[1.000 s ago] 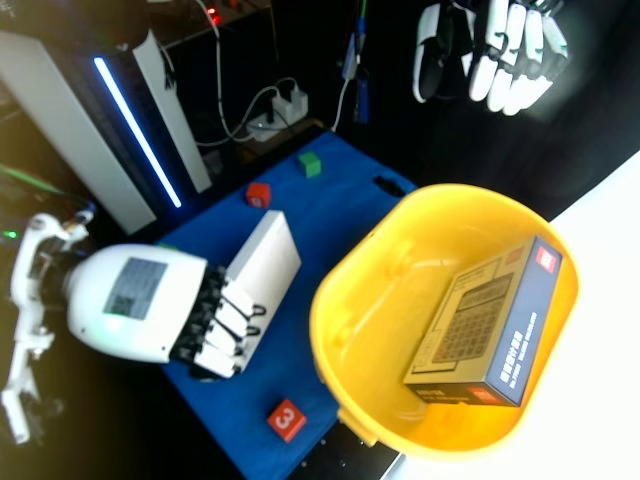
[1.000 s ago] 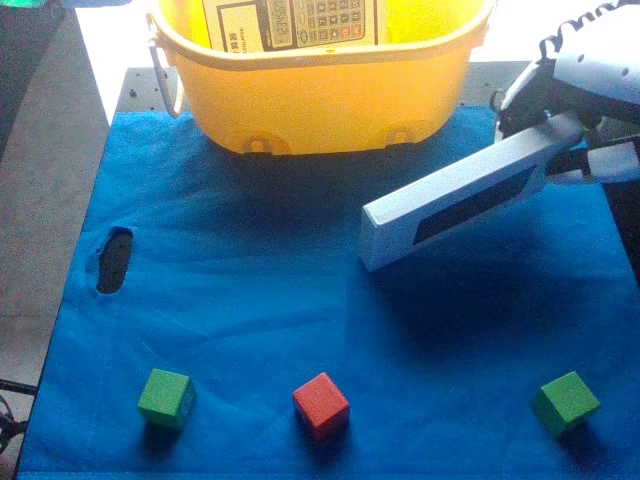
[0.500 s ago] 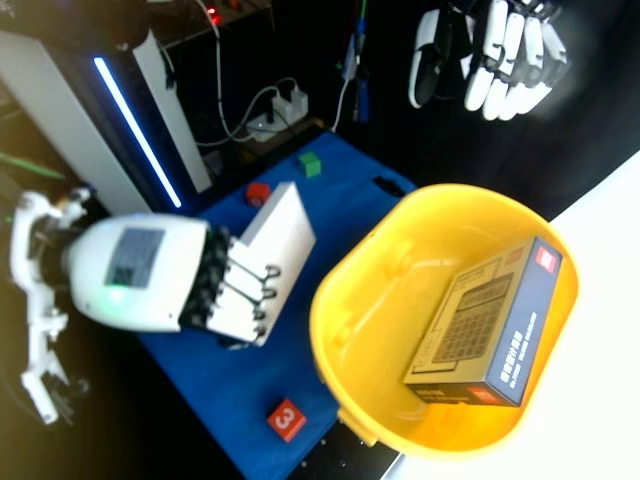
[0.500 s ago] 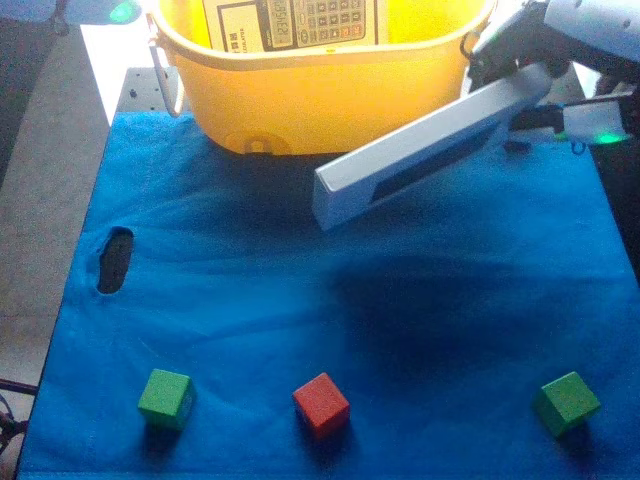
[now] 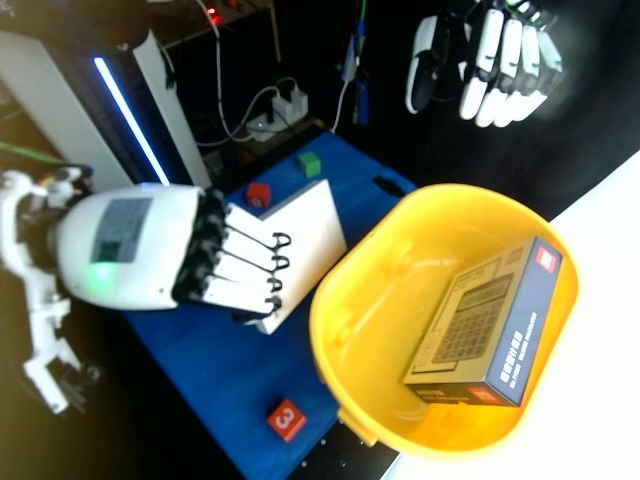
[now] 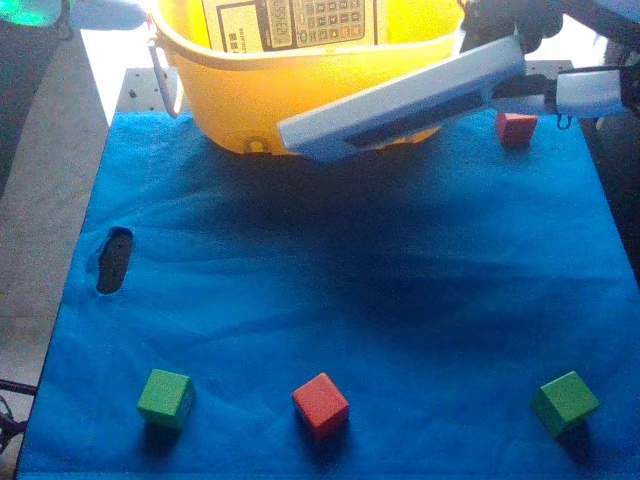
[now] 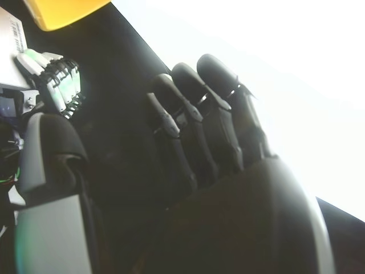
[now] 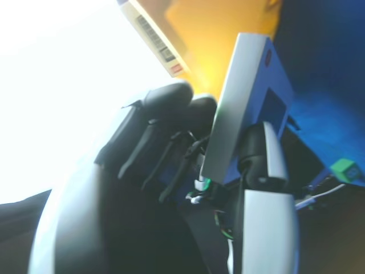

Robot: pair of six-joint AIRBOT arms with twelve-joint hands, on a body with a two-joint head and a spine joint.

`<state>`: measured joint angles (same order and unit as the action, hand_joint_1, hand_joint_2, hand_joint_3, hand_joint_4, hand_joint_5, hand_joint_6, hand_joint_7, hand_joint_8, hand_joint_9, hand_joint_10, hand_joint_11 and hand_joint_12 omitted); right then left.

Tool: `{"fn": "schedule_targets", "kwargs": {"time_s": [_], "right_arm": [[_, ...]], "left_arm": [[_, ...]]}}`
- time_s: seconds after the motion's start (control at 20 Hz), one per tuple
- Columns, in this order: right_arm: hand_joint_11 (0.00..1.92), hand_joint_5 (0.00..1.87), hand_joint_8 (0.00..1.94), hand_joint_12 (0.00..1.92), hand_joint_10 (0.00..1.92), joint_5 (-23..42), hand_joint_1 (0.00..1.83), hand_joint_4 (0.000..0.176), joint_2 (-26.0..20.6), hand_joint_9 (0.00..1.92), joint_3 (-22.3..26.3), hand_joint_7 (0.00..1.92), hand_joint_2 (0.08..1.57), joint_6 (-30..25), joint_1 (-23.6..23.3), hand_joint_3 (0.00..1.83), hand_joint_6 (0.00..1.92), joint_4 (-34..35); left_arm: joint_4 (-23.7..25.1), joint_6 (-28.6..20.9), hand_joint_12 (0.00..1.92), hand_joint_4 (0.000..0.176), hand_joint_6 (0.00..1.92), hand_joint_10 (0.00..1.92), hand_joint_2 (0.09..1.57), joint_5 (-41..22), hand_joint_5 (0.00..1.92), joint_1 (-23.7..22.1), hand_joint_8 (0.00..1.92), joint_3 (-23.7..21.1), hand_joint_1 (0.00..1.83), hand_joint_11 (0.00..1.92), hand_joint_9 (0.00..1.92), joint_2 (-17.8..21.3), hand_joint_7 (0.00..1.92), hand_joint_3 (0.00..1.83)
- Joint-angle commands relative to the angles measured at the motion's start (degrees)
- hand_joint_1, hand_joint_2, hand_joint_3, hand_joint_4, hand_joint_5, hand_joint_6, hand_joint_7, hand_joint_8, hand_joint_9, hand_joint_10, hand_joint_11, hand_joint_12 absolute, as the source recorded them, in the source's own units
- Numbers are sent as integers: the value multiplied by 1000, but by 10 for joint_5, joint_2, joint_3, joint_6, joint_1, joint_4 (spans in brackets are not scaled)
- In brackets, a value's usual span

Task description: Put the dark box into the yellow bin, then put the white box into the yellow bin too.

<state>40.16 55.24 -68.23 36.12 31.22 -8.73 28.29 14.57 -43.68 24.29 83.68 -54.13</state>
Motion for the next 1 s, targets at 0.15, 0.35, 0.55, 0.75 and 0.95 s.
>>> {"fn": "schedule_targets", "kwargs": {"time_s": [0.15, 0.35, 0.55, 0.75, 0.95], "right_arm": [[859, 1081, 904, 1464, 898, 87, 1281, 0, 8, 1091, -4, 1154, 1062, -1, -13, 0, 625, 24], [800, 1064, 953, 1529, 854, 89, 1272, 0, 12, 1098, -5, 1123, 1074, -1, -17, 0, 655, 28], [823, 1105, 901, 1463, 752, 89, 1281, 0, 17, 1133, -5, 1154, 1059, -3, -17, 0, 583, 28], [895, 1078, 916, 1304, 595, 89, 1282, 0, 29, 1200, -8, 1148, 1064, -24, -17, 1, 630, 17], [889, 1025, 992, 1343, 834, 89, 1275, 0, 43, 1137, -8, 1108, 1084, -36, -34, 0, 726, 4]], "left_arm": [[-30, 0, 1423, 0, 29, 981, 917, -53, 807, -4, 677, 3, 1087, 239, 451, -2, 499, 0], [-30, 1, 1445, 0, 17, 1004, 916, -51, 806, -3, 668, 6, 1111, 274, 496, -6, 521, 0], [-30, 1, 1334, 0, 10, 893, 912, -50, 811, -3, 617, 7, 1106, 268, 469, -8, 546, 0], [-28, 2, 1352, 0, 4, 797, 924, -38, 777, -3, 508, 9, 1099, 304, 524, -7, 603, 0], [-24, 2, 1280, 0, 11, 789, 912, -29, 804, -2, 495, 10, 1112, 332, 547, -7, 589, 0]]}}
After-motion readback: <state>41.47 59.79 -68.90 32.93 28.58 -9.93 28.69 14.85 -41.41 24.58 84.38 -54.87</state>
